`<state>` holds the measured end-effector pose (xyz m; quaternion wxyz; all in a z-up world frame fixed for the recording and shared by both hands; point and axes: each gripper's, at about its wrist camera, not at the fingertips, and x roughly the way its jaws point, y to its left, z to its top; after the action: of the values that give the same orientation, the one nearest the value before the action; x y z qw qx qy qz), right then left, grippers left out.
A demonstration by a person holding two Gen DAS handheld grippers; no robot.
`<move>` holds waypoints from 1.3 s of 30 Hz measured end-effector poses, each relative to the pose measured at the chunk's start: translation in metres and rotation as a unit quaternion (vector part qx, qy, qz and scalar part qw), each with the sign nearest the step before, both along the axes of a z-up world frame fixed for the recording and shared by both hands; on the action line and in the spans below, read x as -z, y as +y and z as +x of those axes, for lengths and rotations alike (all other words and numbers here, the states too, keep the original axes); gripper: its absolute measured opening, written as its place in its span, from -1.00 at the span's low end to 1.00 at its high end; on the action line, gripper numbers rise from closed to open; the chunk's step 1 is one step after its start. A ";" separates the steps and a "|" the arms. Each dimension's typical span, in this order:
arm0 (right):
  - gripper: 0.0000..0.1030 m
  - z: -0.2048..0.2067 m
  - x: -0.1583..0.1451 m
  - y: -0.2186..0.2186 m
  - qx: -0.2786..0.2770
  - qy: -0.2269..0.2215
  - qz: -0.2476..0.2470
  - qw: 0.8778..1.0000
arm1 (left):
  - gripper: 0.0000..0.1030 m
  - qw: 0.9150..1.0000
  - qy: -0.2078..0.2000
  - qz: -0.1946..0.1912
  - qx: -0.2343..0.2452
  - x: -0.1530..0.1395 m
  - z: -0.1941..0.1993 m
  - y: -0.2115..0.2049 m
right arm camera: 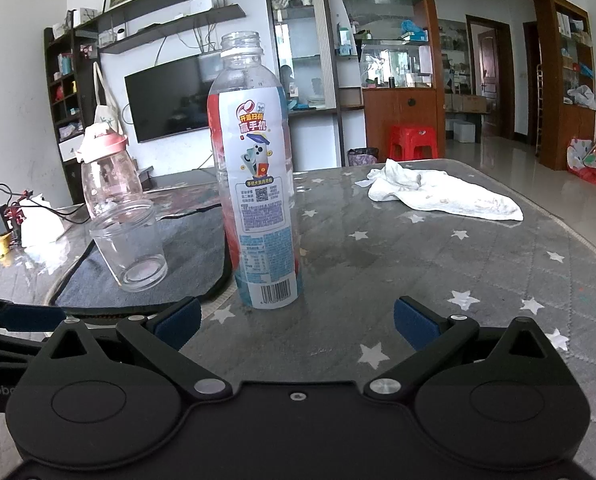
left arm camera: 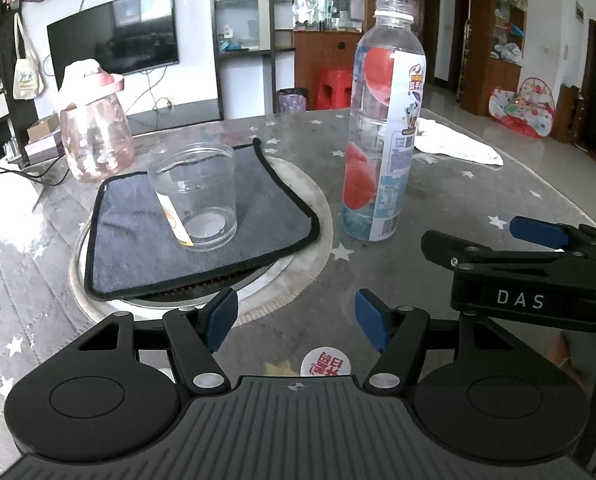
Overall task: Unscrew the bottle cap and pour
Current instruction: 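Close the left tool on the clear cup while the right tool approaches the bottle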
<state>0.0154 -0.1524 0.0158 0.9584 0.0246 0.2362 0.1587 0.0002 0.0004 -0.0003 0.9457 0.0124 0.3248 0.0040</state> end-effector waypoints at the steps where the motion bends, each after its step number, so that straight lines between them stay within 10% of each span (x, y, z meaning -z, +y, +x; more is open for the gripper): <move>1: 1.00 0.000 0.000 0.000 0.000 0.000 0.000 1.000 | 0.28 1.000 0.002 0.000 0.000 0.000 0.000 0.001; 39: 1.00 0.035 -0.005 0.028 -0.028 0.001 0.003 1.000 | 0.35 1.000 -0.022 0.013 -0.019 -0.003 0.064 0.066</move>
<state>0.0502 -0.1248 0.0209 0.9532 0.0210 0.2376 0.1857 0.0641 0.0668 0.0030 0.9522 0.0180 0.3039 0.0259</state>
